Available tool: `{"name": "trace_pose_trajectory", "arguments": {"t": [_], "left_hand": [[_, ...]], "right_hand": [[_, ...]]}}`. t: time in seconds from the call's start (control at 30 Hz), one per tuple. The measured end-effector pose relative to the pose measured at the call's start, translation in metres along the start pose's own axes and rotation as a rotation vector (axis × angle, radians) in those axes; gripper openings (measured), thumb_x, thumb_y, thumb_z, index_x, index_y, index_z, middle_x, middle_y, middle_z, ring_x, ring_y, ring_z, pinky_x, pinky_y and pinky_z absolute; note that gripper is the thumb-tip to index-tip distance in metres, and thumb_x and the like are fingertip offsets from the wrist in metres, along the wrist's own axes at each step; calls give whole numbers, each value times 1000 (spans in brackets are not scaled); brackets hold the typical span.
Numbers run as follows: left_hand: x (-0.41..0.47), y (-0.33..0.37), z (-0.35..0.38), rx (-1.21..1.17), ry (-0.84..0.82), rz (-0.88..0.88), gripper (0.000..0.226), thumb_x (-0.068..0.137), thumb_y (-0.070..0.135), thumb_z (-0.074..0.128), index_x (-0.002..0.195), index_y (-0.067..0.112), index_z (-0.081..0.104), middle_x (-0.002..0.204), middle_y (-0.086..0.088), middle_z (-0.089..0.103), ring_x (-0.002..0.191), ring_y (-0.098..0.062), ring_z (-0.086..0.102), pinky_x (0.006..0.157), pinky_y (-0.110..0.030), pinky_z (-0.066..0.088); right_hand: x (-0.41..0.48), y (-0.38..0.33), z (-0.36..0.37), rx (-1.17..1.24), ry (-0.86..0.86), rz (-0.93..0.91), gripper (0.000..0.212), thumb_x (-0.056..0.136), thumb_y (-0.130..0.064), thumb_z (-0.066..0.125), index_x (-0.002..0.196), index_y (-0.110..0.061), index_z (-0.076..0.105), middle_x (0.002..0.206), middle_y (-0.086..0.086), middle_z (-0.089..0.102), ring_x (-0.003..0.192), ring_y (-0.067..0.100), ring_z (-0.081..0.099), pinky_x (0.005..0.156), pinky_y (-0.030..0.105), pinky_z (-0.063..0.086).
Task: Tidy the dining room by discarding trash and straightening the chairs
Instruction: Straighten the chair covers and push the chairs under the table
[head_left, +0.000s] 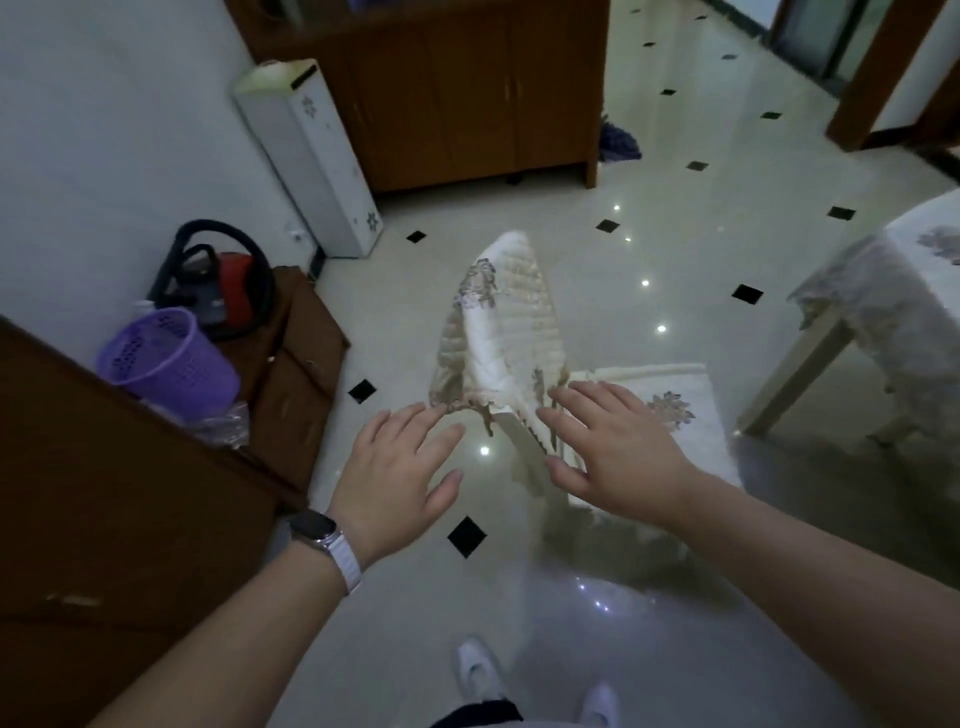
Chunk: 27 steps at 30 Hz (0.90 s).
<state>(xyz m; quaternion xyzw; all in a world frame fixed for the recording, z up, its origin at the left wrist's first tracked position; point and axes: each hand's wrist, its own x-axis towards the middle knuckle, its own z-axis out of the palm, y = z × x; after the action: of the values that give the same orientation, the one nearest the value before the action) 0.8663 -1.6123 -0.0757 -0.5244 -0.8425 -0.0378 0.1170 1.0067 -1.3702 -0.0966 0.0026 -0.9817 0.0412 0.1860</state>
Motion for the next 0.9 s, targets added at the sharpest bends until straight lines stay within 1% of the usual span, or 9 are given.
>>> {"name": "trace_pose_trajectory", "arguments": {"t": [0.13,0.27,0.47,0.6,0.7,0.9], "left_hand": [[-32,-27,-10,47,24,-103,44,85,43,55,120,19,66,128,-8,62,120,-28,56,101,-43,35],[-53,-53,-9,31,64,-162,44,85,43,54,120,19,67,126,-7,63,119,-27,57,101,-41,33],[-68,-111,2,3,105,-121,44,85,43,56,120,18,66,126,-8,62,118,-28,57,101,-43,34],[-77,-171,3,-14,127,-78,45,86,41,57,123,18,64,128,-8,61,120,-28,55,100,-45,37],[-86,-220,6,-38,155,-60,44,86,42,57,124,18,64,128,-9,60,121,-29,55,101,-47,39],[-100,-301,12,-79,161,-76,44,86,43,56,121,19,65,127,-8,61,120,-28,55,101,-44,35]], "right_hand": [[27,-31,8,42,-4,-93,48,85,-45,54,120,-13,65,127,9,62,117,31,56,100,43,41],[53,-53,11,46,1,-130,48,86,-46,53,121,-14,64,126,8,62,117,30,55,100,43,42],[93,-91,29,-3,-16,-101,47,85,-46,53,121,-16,63,124,7,62,115,29,56,98,42,42],[127,-132,45,-32,-50,-81,47,86,-46,52,121,-16,63,123,7,63,114,28,57,98,41,42],[158,-165,59,-52,-75,-62,48,86,-47,53,123,-17,62,128,8,61,119,29,55,101,43,43],[218,-220,82,-76,-41,-54,46,86,-45,56,120,-15,63,128,8,61,118,30,55,99,43,43]]}}
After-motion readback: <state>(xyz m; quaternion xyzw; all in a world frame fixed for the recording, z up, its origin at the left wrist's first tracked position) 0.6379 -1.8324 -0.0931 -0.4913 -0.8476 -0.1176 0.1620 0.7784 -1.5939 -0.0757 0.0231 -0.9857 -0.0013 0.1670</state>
